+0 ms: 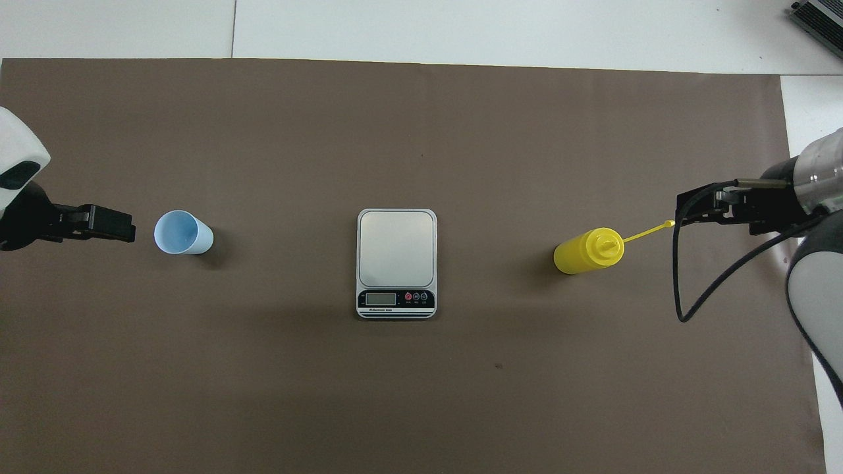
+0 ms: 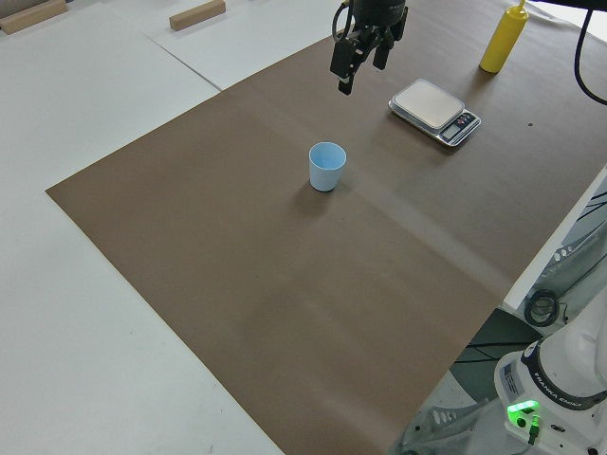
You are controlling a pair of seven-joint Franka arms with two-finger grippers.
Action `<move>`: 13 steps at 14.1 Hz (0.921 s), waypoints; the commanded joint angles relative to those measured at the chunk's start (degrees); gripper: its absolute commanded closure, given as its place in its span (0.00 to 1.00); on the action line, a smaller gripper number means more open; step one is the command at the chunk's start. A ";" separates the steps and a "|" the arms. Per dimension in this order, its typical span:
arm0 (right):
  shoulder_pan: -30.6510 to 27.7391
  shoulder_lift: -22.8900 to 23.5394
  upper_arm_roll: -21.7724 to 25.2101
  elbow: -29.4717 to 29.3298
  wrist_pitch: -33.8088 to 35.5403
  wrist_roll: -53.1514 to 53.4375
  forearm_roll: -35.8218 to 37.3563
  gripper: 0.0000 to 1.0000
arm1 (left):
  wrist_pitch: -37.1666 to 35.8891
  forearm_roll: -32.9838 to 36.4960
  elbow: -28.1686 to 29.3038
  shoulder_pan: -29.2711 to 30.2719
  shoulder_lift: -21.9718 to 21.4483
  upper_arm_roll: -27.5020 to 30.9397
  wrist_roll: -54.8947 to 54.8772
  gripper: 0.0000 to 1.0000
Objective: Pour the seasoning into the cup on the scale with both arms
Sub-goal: 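Reach the left gripper to the light blue cup and grasp it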
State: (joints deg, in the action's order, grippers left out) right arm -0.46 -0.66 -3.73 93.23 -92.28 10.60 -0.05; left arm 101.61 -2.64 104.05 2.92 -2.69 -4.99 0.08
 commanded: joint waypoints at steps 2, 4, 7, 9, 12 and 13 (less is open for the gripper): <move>-0.68 -1.36 -0.31 1.61 -0.18 -1.29 0.49 0.00 | 8.67 -0.44 5.27 1.21 2.86 -0.37 0.27 0.00; -0.68 -1.36 -0.31 1.61 -0.18 -1.29 0.49 0.00 | 14.11 -0.44 8.70 1.30 4.35 -0.37 0.53 0.00; -0.68 -1.36 -0.31 1.61 -0.18 -1.29 0.49 0.00 | 18.79 -0.44 11.96 2.62 4.97 -0.37 0.71 0.00; -0.68 -1.36 -0.31 1.61 -0.09 -1.29 0.49 0.00 | 22.12 -0.44 14.67 2.88 5.06 -0.37 0.80 0.00; -0.68 -1.36 -0.31 1.61 -0.09 -1.29 0.49 0.00 | 26.00 -0.44 16.27 3.50 7.86 -0.37 1.50 0.00; -0.68 -1.36 -0.31 1.61 -0.09 -1.29 0.49 0.00 | 26.88 -0.44 16.36 3.50 9.35 -0.37 1.76 0.00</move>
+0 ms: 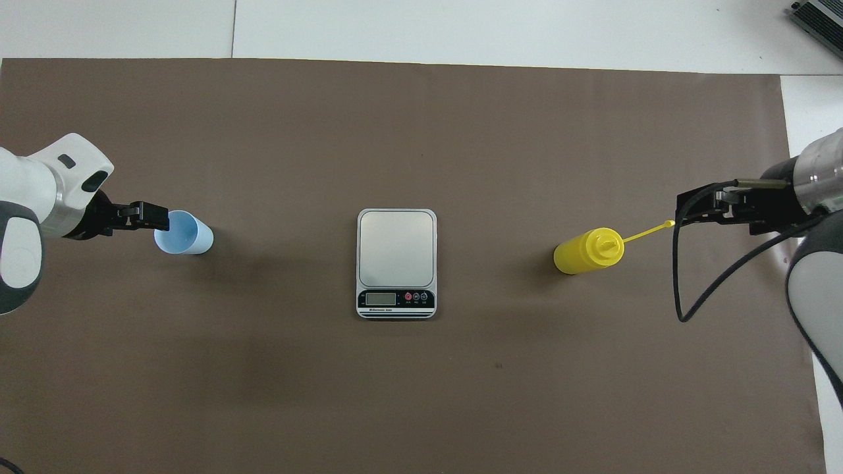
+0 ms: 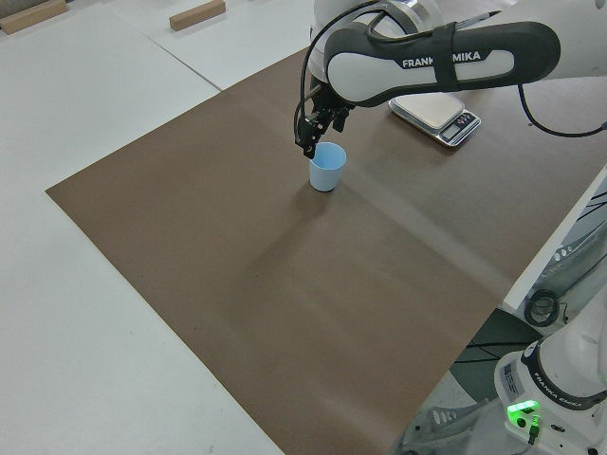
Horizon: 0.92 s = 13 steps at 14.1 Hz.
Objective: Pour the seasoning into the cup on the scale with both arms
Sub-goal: 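Reach the left gripper to the light blue cup and grasp it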
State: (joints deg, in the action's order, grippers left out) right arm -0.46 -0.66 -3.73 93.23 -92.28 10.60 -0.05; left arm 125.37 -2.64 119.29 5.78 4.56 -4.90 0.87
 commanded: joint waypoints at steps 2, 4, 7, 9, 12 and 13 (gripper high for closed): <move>-0.68 -1.36 -0.31 1.61 -0.09 -1.29 0.49 0.00 | 4.44 -0.44 1.90 0.63 2.99 -0.46 2.72 0.00; -0.68 -1.36 -0.31 1.61 -0.09 -1.29 0.49 0.00 | 5.58 -0.44 2.17 0.11 4.04 -0.54 2.91 0.00; -0.68 -1.36 -0.31 1.61 -0.09 -1.29 0.49 0.00 | 6.73 -0.44 2.70 0.11 4.31 -0.46 2.55 0.00; -0.68 -1.36 -0.31 1.61 -0.09 -1.29 0.49 0.00 | 6.73 -0.44 2.70 0.19 4.49 -0.46 2.38 0.11; -0.68 -1.36 -0.31 1.61 -0.09 -1.29 0.49 0.00 | 6.47 -0.27 2.61 0.28 4.49 -0.46 -0.59 1.00; -0.68 -1.36 -0.31 1.61 -0.09 -1.29 0.49 0.00 | 6.12 -0.35 2.35 0.37 4.49 -0.46 -2.44 1.00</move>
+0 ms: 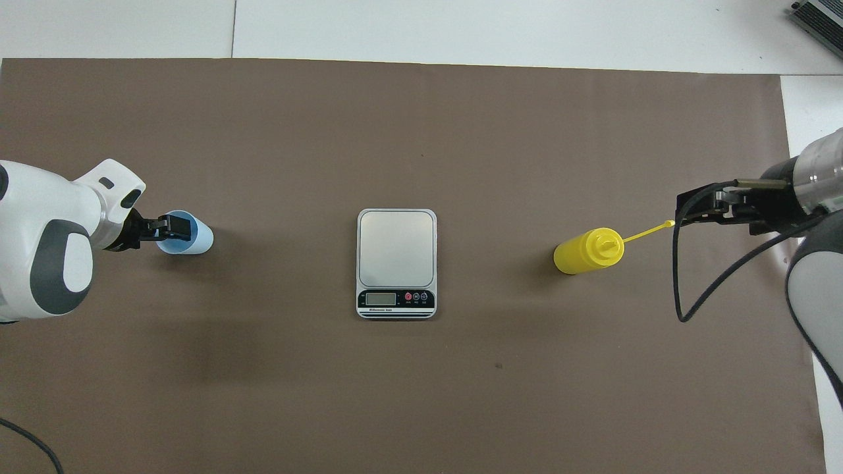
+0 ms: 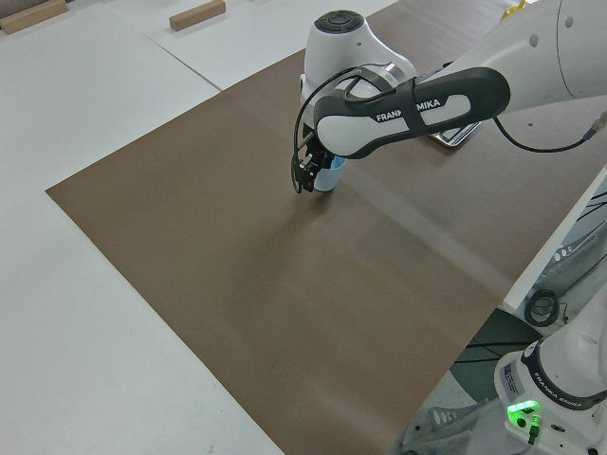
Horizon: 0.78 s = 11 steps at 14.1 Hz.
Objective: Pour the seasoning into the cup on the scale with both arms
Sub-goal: 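Lift the blue cup with the left gripper and carry it over the scale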
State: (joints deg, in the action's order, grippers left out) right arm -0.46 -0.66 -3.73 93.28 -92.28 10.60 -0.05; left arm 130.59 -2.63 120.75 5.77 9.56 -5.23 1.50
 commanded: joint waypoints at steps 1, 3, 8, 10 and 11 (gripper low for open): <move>-0.68 -1.36 -0.31 1.56 -0.09 -1.28 0.49 0.00 | 0.72 -0.35 0.72 0.64 -0.42 -0.13 -3.51 1.00; -0.68 -1.36 -0.31 1.56 -0.09 -1.28 0.49 0.00 | -0.33 -0.27 -0.16 0.65 -0.34 -0.13 -3.61 1.00; -0.68 -1.36 -0.31 1.56 -0.09 -1.28 0.49 0.00 | -9.26 1.32 -7.52 0.30 -0.16 -0.22 -3.96 1.00; -0.68 -1.36 -0.31 1.56 -0.09 -1.28 0.49 0.00 | -15.94 1.32 -11.66 -0.32 -0.68 -0.48 -3.78 1.00; -0.68 -1.36 -0.31 1.56 -0.09 -1.28 0.49 0.00 | -18.94 1.32 -13.59 -0.41 -0.86 -0.92 -3.26 1.00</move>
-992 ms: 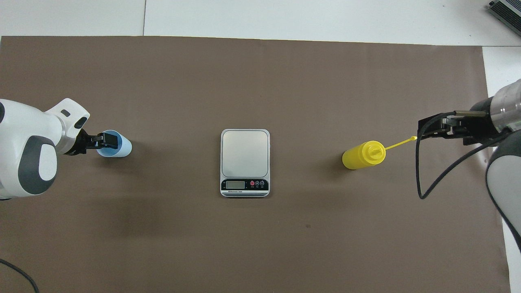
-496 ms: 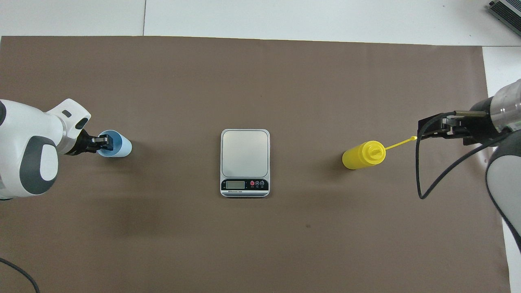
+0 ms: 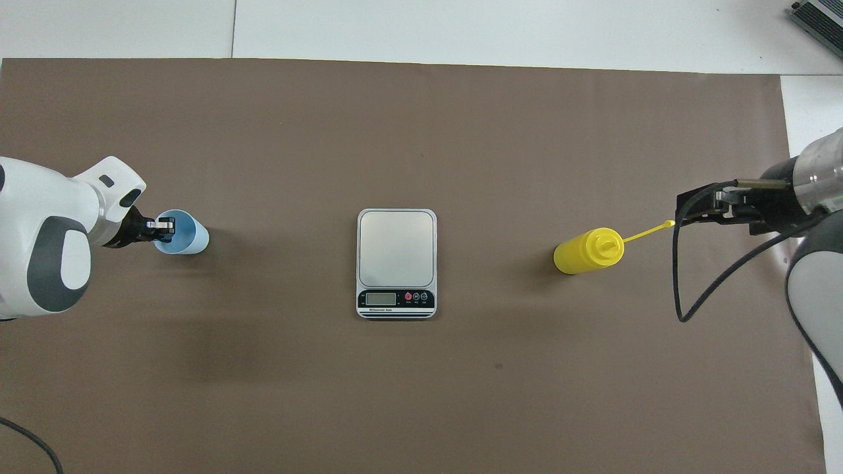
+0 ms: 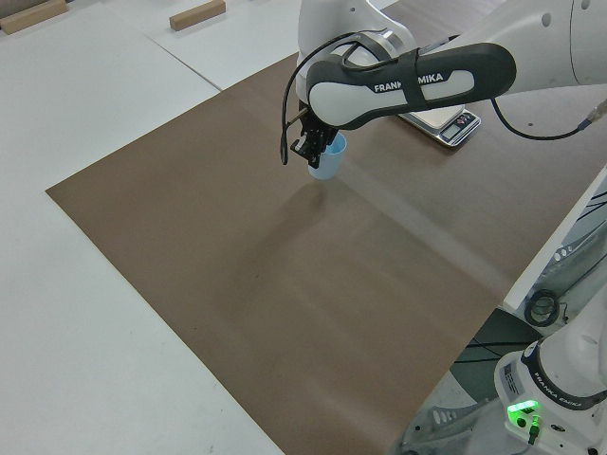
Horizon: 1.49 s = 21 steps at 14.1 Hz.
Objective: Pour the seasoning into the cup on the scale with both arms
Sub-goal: 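Lift the blue cup with the left gripper and carry it over the scale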
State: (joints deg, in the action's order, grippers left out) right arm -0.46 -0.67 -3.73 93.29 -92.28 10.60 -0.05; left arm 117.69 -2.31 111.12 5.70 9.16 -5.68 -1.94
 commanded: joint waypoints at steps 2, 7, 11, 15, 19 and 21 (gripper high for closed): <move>-0.68 -1.35 -0.31 1.54 -0.09 -1.29 0.49 0.00 | -10.01 0.90 -6.61 -2.52 -0.54 -0.65 1.84 1.00; -0.68 -1.35 -0.22 1.54 -0.09 -1.29 0.49 0.00 | -11.87 0.37 -8.38 -13.40 -1.07 -1.17 20.27 1.00; -0.68 -1.35 -0.31 1.54 -0.09 -1.29 0.49 0.00 | -6.17 -0.33 -7.06 -23.43 -1.16 -1.52 38.12 1.00; -0.60 -1.35 -0.31 1.54 -0.09 -1.29 0.49 0.00 | 3.39 -0.68 -2.33 -31.17 -2.21 -1.52 48.76 1.00; -0.68 -1.35 -0.31 1.54 -0.09 -1.29 0.49 0.00 | 8.87 -0.68 0.85 -35.31 -1.35 -1.44 51.24 1.00; -0.68 -1.35 -0.31 1.54 -0.18 -1.29 0.49 0.00 | 9.76 -0.51 0.85 -36.55 -0.46 -1.35 52.13 1.00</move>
State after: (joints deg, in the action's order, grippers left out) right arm -0.46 -0.68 -3.73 93.32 -92.28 10.60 -0.05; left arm 125.59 -2.48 110.92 -29.18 8.71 -8.16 49.07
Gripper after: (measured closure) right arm 0.000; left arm 0.960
